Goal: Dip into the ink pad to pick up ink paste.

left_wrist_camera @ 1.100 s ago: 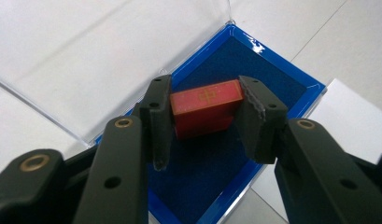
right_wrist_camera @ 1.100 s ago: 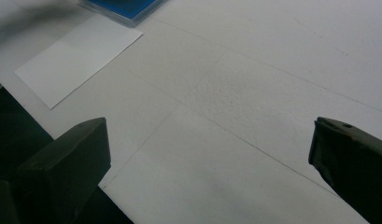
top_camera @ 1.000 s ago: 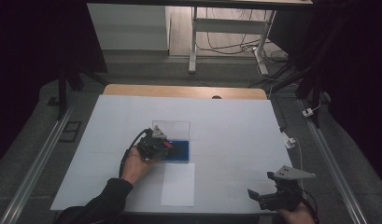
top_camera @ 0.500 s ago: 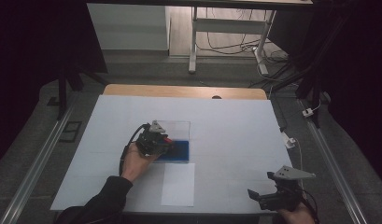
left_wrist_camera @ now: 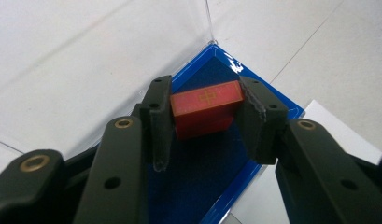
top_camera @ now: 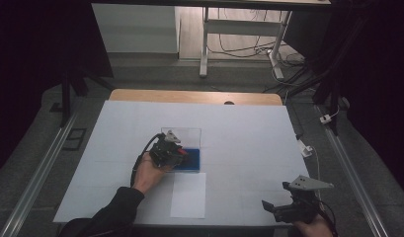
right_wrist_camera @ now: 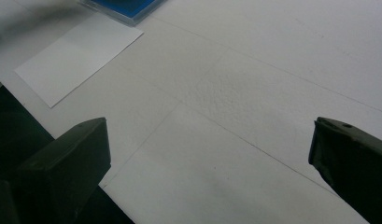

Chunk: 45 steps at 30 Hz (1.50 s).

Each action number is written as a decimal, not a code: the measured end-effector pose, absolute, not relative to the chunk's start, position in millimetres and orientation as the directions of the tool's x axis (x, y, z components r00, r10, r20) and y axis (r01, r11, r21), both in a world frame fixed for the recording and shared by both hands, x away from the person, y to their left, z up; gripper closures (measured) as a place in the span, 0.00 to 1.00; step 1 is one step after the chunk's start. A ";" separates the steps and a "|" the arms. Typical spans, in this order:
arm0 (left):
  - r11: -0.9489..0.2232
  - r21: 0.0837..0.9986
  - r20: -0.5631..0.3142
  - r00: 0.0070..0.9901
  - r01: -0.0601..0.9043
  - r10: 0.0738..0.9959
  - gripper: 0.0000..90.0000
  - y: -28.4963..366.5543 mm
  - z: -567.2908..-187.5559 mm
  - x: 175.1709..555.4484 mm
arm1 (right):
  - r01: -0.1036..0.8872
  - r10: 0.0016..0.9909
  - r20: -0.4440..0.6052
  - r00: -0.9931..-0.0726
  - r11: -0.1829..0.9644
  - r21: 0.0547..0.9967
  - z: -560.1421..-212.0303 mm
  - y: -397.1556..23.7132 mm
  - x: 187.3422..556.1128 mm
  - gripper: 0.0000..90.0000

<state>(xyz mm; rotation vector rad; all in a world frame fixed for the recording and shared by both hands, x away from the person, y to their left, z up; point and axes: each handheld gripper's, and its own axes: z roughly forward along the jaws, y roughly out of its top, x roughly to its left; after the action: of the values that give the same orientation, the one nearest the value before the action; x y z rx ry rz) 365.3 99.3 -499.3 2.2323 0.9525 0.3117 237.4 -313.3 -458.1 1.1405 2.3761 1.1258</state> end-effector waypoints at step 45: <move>-0.508 0.677 0.004 0.688 0.532 0.725 0.65 93.0 -503.6 359.6 | 0.543 0.755 0.080 -0.651 0.390 0.744 -458.5 -312.8 237.8 0.00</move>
<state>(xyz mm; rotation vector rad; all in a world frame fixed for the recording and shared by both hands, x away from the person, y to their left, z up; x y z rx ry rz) 359.6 93.0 -503.6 2.2361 0.9586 0.3788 237.8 -312.8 -458.5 1.1416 2.3796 1.1188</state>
